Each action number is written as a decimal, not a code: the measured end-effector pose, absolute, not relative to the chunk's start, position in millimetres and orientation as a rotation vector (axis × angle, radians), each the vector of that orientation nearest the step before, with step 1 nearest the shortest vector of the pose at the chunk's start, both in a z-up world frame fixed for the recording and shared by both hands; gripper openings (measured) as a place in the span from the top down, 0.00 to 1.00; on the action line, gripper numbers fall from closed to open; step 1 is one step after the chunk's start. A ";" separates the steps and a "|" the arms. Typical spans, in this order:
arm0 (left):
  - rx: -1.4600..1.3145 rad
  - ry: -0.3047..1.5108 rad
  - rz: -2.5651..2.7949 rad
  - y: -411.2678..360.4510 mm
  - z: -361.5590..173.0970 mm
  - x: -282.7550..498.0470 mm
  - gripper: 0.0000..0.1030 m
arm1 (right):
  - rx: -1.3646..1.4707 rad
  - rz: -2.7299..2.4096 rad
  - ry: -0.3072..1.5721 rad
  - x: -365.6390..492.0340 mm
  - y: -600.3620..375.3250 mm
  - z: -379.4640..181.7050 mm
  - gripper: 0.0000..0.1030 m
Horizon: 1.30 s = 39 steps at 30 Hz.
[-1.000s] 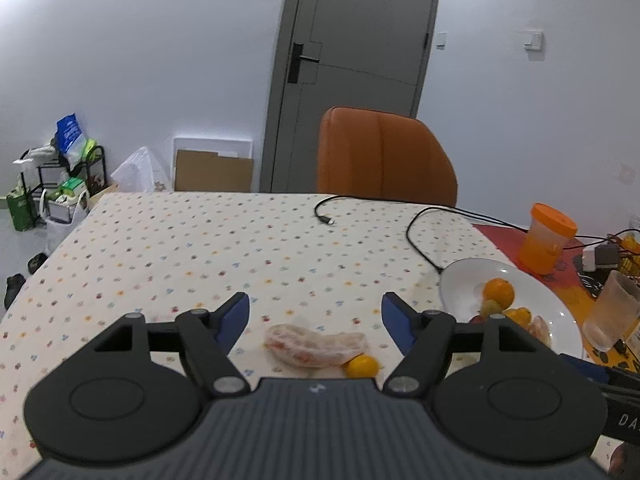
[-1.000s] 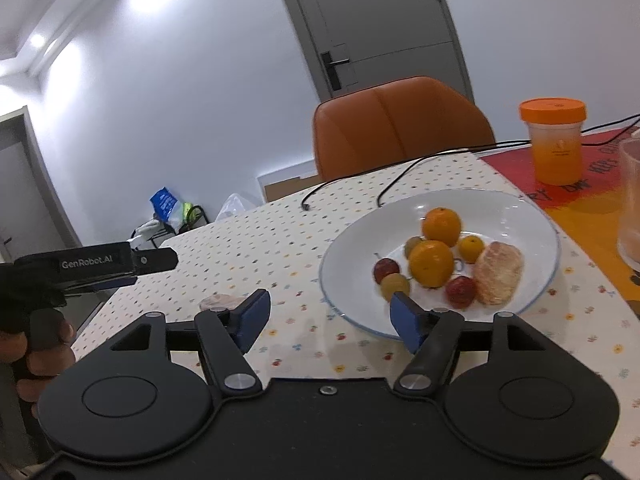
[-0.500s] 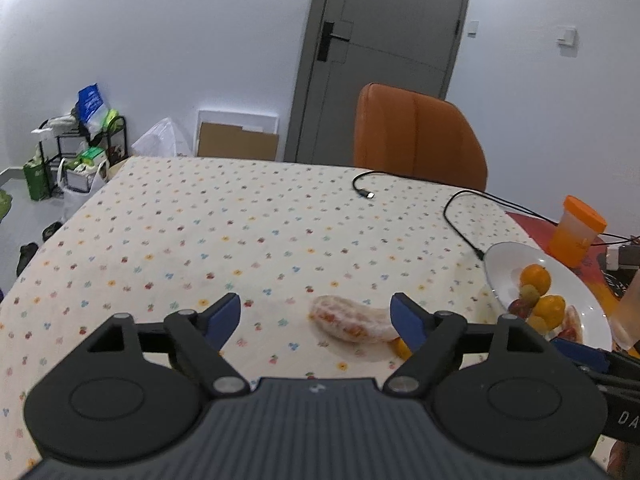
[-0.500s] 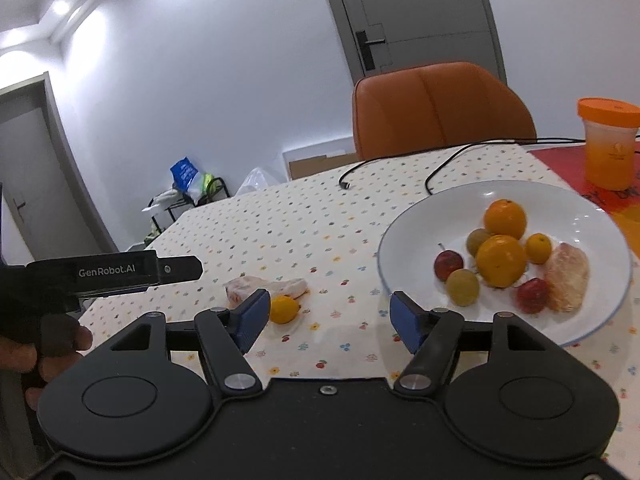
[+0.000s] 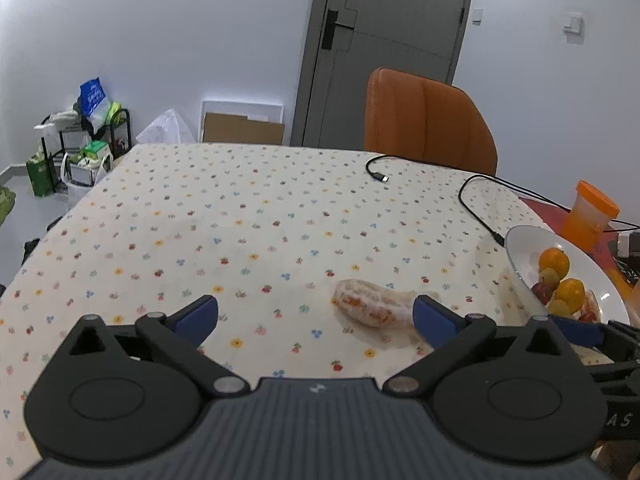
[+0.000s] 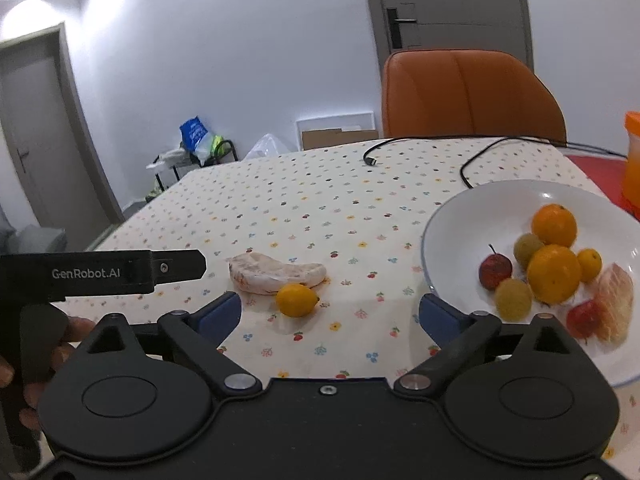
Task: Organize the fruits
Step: 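Move both open tools toward the peeled pomelo piece and yellow tangerine, then grasp the yellow tangerine with the right tool while the left tool grasps the peeled pomelo piece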
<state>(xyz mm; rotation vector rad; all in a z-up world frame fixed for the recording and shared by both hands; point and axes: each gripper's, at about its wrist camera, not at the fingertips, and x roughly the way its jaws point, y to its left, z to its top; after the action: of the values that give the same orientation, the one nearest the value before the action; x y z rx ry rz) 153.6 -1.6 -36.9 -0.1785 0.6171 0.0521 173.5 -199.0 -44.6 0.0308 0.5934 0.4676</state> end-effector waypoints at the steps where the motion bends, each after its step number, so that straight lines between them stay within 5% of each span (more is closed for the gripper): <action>1: -0.181 0.626 0.053 0.4 -37.9 154.1 0.00 | 0.020 0.472 0.597 174.7 -196.6 -45.2 0.06; 7: -0.239 0.646 0.076 20.7 -39.5 155.8 0.00 | -0.022 0.507 0.603 179.2 -183.8 -45.0 0.07; 15: -0.255 0.646 0.112 37.4 -36.2 158.7 0.00 | -0.056 0.537 0.638 191.9 -170.1 -48.5 0.29; 18: -0.253 0.647 0.108 37.1 -35.8 159.7 0.00 | -0.061 0.542 0.652 198.4 -167.3 -53.1 0.43; 20: -0.246 0.646 0.103 35.6 -35.8 161.1 0.00 | -0.060 0.550 0.665 201.5 -166.2 -58.8 0.70; 21: -0.240 0.645 0.100 33.4 -35.7 161.8 0.00 | -0.069 0.544 0.643 200.2 -165.8 -59.9 0.73; 39: -0.144 0.642 0.039 -20.3 -39.8 185.1 0.01 | 0.028 0.530 0.541 187.2 -216.5 -33.6 0.73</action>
<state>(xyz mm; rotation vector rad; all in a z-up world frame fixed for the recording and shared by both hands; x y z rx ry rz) 185.1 -20.3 -39.8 -0.1440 0.6420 0.0390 187.2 -216.5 -33.6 0.0282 0.5405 0.5301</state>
